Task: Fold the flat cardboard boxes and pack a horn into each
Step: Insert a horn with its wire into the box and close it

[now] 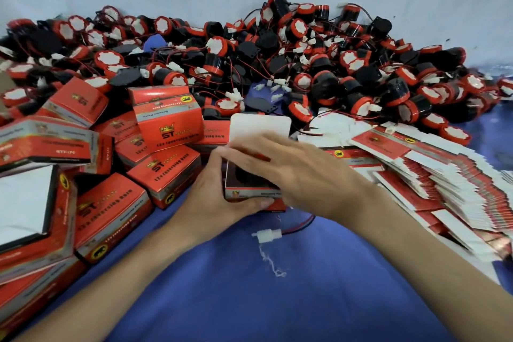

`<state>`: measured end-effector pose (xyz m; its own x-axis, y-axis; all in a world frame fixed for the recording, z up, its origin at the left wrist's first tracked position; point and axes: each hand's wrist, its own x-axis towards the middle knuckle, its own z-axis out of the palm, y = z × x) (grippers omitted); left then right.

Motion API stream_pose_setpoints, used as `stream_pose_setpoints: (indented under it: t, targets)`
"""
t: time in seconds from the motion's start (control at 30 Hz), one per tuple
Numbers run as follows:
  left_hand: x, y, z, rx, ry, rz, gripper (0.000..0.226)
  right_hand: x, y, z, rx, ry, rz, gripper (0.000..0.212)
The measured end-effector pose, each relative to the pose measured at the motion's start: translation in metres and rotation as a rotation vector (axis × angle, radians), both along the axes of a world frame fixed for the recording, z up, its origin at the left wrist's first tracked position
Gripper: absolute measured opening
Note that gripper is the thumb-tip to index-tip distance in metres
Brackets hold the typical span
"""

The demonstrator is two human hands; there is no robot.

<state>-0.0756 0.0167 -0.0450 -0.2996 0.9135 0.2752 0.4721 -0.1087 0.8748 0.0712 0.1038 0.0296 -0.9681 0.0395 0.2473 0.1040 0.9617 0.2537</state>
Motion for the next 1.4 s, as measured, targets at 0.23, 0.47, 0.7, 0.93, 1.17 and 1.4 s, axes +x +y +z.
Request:
stream_pose_setpoints:
  t: [0.23, 0.47, 0.7, 0.93, 1.17, 1.4]
  targets:
    - [-0.002, 0.001, -0.002, -0.020, -0.061, 0.034, 0.086, 0.007, 0.014, -0.001, -0.216, 0.130, -0.203, 0.054]
    - [-0.002, 0.001, -0.002, -0.018, -0.013, -0.013, 0.085, 0.007, 0.020, -0.003, -0.494, 0.040, -0.190, 0.045]
    - [-0.005, 0.001, -0.005, -0.009, -0.020, -0.086, 0.077, 0.009, 0.026, -0.005, -0.482, 0.118, -0.021, 0.045]
    - [-0.013, 0.001, -0.003, -0.081, 0.074, -0.140, 0.087, 0.011, 0.033, -0.014, -0.555, 0.331, 0.082, 0.043]
    - [-0.009, 0.000, 0.002, -0.133, 0.073, -0.160, 0.086, 0.002, 0.029, -0.030, -0.405, 0.395, 0.049, 0.019]
    - [0.003, -0.003, 0.004, -0.101, -0.135, -0.059, 0.047, 0.008, 0.023, -0.017, -0.427, 0.099, -0.004, 0.021]
